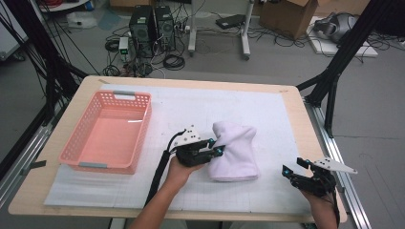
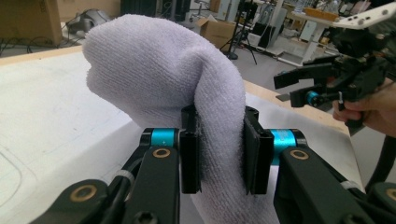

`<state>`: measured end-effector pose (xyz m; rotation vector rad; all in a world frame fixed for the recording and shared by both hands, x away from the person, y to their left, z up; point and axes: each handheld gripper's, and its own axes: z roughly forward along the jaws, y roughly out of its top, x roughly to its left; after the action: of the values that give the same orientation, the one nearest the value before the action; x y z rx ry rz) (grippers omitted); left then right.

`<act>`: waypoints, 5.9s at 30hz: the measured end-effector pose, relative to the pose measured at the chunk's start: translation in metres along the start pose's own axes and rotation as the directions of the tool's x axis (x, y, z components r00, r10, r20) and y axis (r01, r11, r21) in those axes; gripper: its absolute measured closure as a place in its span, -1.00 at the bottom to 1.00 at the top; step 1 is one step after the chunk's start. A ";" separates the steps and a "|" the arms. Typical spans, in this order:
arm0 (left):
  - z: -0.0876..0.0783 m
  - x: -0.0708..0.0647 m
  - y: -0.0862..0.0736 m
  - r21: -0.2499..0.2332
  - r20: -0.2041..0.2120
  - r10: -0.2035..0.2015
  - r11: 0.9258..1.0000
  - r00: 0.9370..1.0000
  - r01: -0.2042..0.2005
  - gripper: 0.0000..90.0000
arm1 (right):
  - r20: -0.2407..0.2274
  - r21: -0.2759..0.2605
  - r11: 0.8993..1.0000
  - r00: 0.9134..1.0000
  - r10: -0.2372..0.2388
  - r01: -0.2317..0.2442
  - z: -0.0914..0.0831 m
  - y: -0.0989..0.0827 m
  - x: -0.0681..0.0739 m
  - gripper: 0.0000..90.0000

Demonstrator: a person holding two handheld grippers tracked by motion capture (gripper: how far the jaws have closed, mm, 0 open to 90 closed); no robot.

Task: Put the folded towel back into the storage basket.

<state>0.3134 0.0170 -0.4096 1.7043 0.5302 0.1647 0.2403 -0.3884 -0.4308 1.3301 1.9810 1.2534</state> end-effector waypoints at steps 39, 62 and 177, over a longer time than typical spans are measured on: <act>-0.102 0.018 0.066 -0.102 -0.008 0.157 0.982 0.987 -0.157 0.67 | 0.005 0.001 1.000 1.000 -0.011 0.011 0.004 0.005 0.006 -0.41; -0.182 0.055 0.088 -0.188 -0.072 0.127 0.972 0.989 -0.139 0.67 | 0.004 -0.010 1.000 1.000 -0.023 0.023 0.007 0.011 0.012 -0.42; -0.146 0.004 0.015 -0.158 -0.370 -0.021 0.987 0.929 -0.041 -0.49 | -0.023 0.000 0.994 0.994 -0.108 0.108 0.015 0.012 0.029 -0.55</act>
<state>0.2628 0.1474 -0.3654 1.5208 0.7660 0.5322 0.2444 -0.3543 -0.4238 1.1969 2.0404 1.2223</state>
